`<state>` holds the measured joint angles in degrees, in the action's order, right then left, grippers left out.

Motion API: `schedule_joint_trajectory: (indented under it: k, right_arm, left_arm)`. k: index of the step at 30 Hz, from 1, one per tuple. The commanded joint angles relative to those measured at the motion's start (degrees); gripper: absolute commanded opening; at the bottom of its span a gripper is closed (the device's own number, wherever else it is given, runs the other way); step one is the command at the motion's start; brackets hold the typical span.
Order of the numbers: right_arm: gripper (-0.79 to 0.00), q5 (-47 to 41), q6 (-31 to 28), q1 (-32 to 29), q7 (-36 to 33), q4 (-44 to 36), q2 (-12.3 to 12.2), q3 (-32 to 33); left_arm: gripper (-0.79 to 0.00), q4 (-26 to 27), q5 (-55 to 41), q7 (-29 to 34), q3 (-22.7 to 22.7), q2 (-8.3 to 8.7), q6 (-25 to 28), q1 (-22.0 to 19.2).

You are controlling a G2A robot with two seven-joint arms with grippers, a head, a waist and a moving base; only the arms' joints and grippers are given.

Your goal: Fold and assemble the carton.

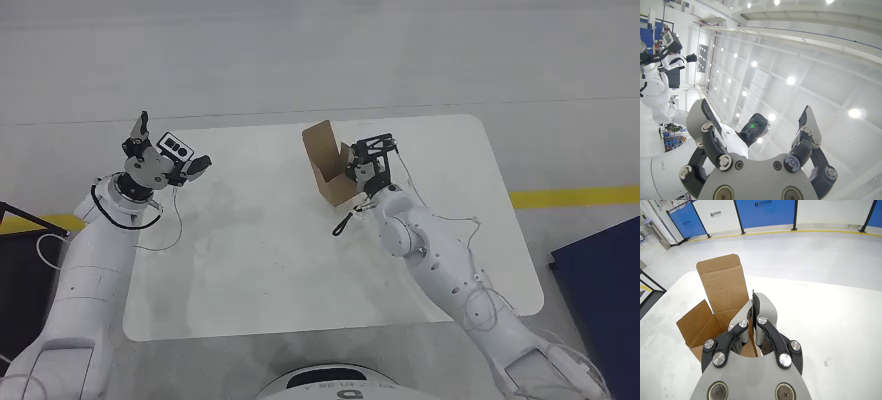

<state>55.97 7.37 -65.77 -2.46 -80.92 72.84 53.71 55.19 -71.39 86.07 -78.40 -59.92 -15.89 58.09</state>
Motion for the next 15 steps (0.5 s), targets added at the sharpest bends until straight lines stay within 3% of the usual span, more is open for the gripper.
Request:
schedule_joint_trajectory:
  k: [1, 5, 6, 7, 9, 12, 15]
  right_arm:
    - [-0.785, 0.4, -0.3, 0.2, 2.6, 1.6, 0.3, -0.2]
    - [-0.782, -0.2, -1.5, 1.5, 3.3, 5.2, 0.9, -0.4]
    - [-0.65, -0.7, -2.2, 1.8, 3.0, 6.0, 1.0, -0.3]
    - [-0.613, -1.1, -2.9, 2.2, 2.8, 6.8, 1.0, 0.0]
    - [-0.588, -1.1, -4.6, 3.0, 1.9, 8.6, 1.1, 0.3]
    - [-0.486, -1.4, -7.4, 4.3, 0.2, 10.4, 1.0, 1.1]
    - [-0.48, -1.4, -10.0, 4.5, -1.5, 10.2, 0.9, 1.9]
  left_arm:
    - [0.0, 0.0, 0.0, 0.0, 0.0, 0.0, 0.0, 0.0]
    - [0.0, 0.0, 0.0, 0.0, 0.0, 0.0, 0.0, 0.0]
    - [0.0, 0.0, 0.0, 0.0, 0.0, 0.0, 0.0, 0.0]
    - [0.0, 0.0, 0.0, 0.0, 0.0, 0.0, 0.0, 0.0]
    - [0.0, 0.0, 0.0, 0.0, 0.0, 0.0, 0.0, 0.0]
    - [0.0, 0.0, 0.0, 0.0, 0.0, 0.0, 0.0, 0.0]
    - [0.0, 0.0, 0.0, 0.0, 0.0, 0.0, 0.0, 0.0]
